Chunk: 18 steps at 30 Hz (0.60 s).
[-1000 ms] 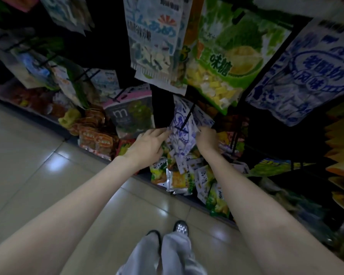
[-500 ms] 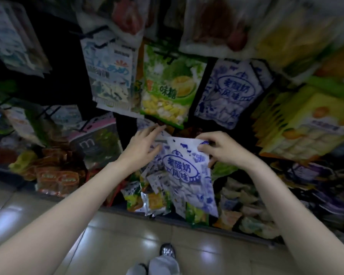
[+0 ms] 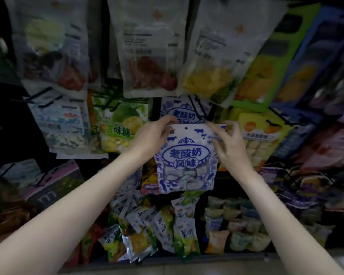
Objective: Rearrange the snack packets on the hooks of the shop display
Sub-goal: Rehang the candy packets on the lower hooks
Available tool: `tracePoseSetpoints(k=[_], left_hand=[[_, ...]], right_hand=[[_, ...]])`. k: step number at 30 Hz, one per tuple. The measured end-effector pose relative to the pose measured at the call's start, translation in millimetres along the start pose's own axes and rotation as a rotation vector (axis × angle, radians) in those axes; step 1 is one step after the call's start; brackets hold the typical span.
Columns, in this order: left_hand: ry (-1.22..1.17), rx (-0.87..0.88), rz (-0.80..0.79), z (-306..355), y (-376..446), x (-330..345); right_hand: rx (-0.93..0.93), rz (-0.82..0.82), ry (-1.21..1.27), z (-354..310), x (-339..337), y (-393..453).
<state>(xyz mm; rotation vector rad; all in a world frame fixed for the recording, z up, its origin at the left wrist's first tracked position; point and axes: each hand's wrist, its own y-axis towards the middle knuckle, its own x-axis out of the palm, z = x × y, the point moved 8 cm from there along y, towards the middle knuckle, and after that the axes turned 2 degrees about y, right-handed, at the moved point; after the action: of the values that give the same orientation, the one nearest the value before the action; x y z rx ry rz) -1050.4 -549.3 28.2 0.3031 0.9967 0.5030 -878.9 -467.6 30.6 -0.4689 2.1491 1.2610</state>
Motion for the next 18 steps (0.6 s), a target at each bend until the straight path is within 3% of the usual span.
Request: tracePoseSetpoints(k=[4,10,18], left_hand=[[0.092,0.028,0.009,9.0,21.3,6.3],[0.158,0.071,0.049,15.1,47.2,13.0],[0.186,0.172,0.108,18.6,50.6,21.6]], right_hand=[[-0.028,0.062,-0.029,13.9,-3.6,0.3],[-0.035,0.003,-0.033,28.4,-3.0,3.8],[0.2,-0.171,-0.069,42.4,10.5,10.2]])
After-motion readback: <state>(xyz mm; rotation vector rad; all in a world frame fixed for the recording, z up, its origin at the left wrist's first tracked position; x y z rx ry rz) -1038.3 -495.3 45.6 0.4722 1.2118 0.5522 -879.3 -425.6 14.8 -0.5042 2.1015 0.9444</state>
